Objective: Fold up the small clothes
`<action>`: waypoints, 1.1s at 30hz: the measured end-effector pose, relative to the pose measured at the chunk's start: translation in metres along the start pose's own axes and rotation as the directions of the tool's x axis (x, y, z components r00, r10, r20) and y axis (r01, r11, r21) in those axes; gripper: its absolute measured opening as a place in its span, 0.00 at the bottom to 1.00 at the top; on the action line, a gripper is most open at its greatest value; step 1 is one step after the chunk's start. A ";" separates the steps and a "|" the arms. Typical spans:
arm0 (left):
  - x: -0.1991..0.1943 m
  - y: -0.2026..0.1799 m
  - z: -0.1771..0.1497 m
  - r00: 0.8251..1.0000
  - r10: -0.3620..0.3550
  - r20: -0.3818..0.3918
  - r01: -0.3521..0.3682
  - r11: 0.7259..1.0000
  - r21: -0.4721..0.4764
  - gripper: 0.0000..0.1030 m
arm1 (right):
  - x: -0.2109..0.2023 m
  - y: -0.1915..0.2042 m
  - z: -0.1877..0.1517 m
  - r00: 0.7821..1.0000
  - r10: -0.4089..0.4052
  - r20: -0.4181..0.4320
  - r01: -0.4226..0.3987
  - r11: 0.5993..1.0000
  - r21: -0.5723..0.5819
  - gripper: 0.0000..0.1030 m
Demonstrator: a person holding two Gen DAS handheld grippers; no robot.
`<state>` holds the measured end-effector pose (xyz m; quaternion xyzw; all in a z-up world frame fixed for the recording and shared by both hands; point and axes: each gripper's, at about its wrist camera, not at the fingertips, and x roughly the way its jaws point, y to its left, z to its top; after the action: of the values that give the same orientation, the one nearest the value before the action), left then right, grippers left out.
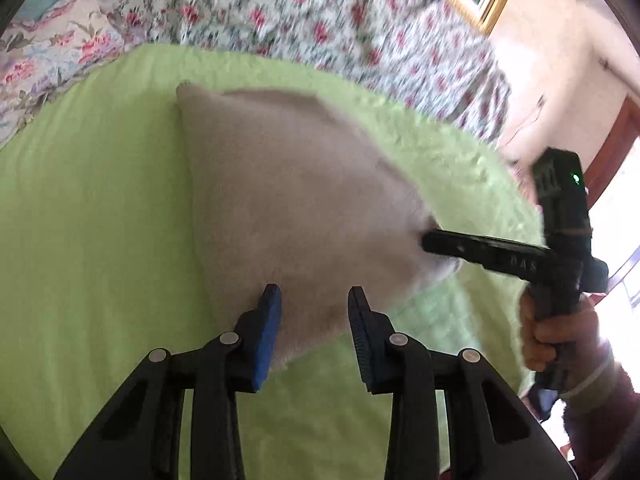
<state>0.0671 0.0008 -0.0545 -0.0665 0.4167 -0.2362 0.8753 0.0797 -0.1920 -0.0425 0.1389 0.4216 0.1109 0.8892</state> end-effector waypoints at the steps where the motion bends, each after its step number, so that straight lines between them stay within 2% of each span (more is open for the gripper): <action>1: 0.006 0.002 -0.003 1.000 0.010 -0.019 -0.010 1.000 -0.005 0.29 | 0.005 -0.008 -0.011 0.998 -0.065 -0.026 0.065 0.998 -0.002 0.27; 2: 0.010 0.003 -0.006 0.999 0.020 -0.025 -0.020 1.000 -0.006 0.27 | 0.008 -0.015 -0.016 0.996 -0.086 -0.033 0.086 0.996 0.008 0.27; 4: 0.011 0.001 -0.008 0.999 0.038 -0.017 -0.038 0.999 -0.001 0.26 | 0.005 -0.030 -0.022 0.998 -0.055 0.004 0.054 0.996 0.066 0.26; 6: 0.010 -0.002 -0.008 0.999 0.051 -0.013 -0.051 0.999 0.002 0.27 | 0.004 -0.032 -0.020 0.998 -0.068 0.006 0.067 0.994 0.083 0.26; 13: 0.010 -0.001 -0.012 0.998 0.065 -0.014 -0.066 0.997 -0.037 0.27 | 0.003 -0.027 -0.024 0.996 -0.092 0.015 0.091 0.993 0.072 0.27; 16: -0.007 -0.006 -0.007 0.997 0.071 0.008 -0.071 0.997 -0.018 0.27 | -0.003 -0.026 -0.021 0.998 -0.067 0.015 0.066 0.995 0.081 0.28; 18: -0.021 -0.005 0.001 0.994 0.096 0.046 -0.095 0.995 -0.016 0.31 | -0.013 -0.022 -0.013 0.997 -0.055 0.046 0.052 0.996 0.068 0.28; 21: -0.030 0.007 0.016 0.988 0.131 0.078 -0.127 0.991 -0.045 0.37 | -0.024 -0.024 0.007 0.992 -0.071 0.103 0.062 0.995 0.082 0.29; 23: -0.025 0.018 0.024 0.985 0.161 0.067 -0.157 0.985 -0.067 0.37 | -0.019 -0.031 0.027 0.991 -0.067 0.119 0.054 0.993 0.110 0.29; 25: -0.019 0.029 0.032 0.986 0.160 0.052 -0.155 0.983 -0.097 0.37 | -0.009 -0.038 0.044 0.991 -0.050 0.127 0.032 0.990 0.135 0.29; 27: -0.013 0.037 0.036 0.987 0.157 0.039 -0.151 0.981 -0.122 0.37 | 0.003 -0.048 0.062 0.992 -0.019 0.128 -0.004 0.985 0.175 0.34; 29: -0.005 0.044 0.041 0.989 0.147 0.024 -0.142 0.980 -0.142 0.37 | 0.018 -0.057 0.083 0.992 0.000 0.123 -0.027 0.976 0.215 0.53; 33: 0.007 0.050 0.047 0.992 0.127 0.005 -0.124 0.978 -0.169 0.37 | 0.057 -0.075 0.121 0.994 0.055 0.097 -0.080 0.959 0.273 0.56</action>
<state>0.1241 0.0378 -0.0450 -0.1155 0.4316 -0.1439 0.8830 0.2155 -0.2631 -0.0354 0.2805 0.3884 0.0750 0.8745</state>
